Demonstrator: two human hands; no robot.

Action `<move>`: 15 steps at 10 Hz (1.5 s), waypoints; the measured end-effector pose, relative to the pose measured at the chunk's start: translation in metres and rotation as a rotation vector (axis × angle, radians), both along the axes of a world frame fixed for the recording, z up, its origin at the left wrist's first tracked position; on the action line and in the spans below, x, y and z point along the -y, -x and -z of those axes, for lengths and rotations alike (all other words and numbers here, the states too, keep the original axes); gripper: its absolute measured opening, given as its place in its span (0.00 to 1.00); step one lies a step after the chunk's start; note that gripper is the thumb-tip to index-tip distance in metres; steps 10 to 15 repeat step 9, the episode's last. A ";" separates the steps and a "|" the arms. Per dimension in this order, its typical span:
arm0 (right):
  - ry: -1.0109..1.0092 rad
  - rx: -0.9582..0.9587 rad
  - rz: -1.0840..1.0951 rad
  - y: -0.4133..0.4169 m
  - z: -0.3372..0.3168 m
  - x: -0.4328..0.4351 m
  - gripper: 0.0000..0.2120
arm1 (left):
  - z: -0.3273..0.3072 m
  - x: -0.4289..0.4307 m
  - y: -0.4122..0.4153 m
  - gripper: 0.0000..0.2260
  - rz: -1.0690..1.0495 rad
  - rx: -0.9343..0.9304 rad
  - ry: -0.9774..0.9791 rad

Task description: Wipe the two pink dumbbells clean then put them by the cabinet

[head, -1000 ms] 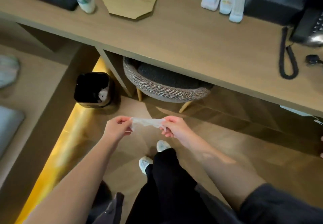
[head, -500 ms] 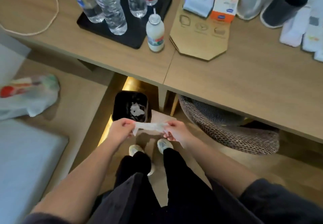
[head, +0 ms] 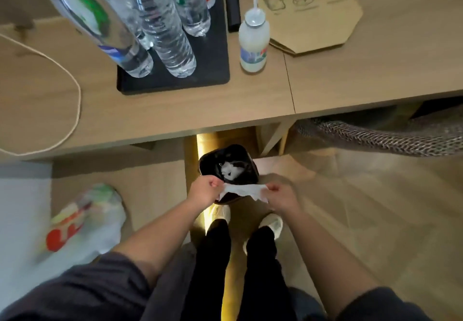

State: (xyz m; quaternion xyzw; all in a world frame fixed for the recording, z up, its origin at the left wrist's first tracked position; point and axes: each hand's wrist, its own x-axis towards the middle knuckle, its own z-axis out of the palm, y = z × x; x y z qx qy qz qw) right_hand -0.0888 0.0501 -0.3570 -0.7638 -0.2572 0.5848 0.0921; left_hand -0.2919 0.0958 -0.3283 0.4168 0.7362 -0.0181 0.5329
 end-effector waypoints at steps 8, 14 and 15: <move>-0.046 -0.225 0.102 0.078 0.225 0.040 0.38 | 0.226 -0.002 0.036 0.28 0.284 -0.212 -0.038; -0.068 0.175 -0.285 0.071 0.199 0.050 0.39 | 0.203 -0.002 0.038 0.31 0.502 -0.286 -0.053; -0.068 0.175 -0.285 0.071 0.199 0.050 0.39 | 0.203 -0.002 0.038 0.31 0.502 -0.286 -0.053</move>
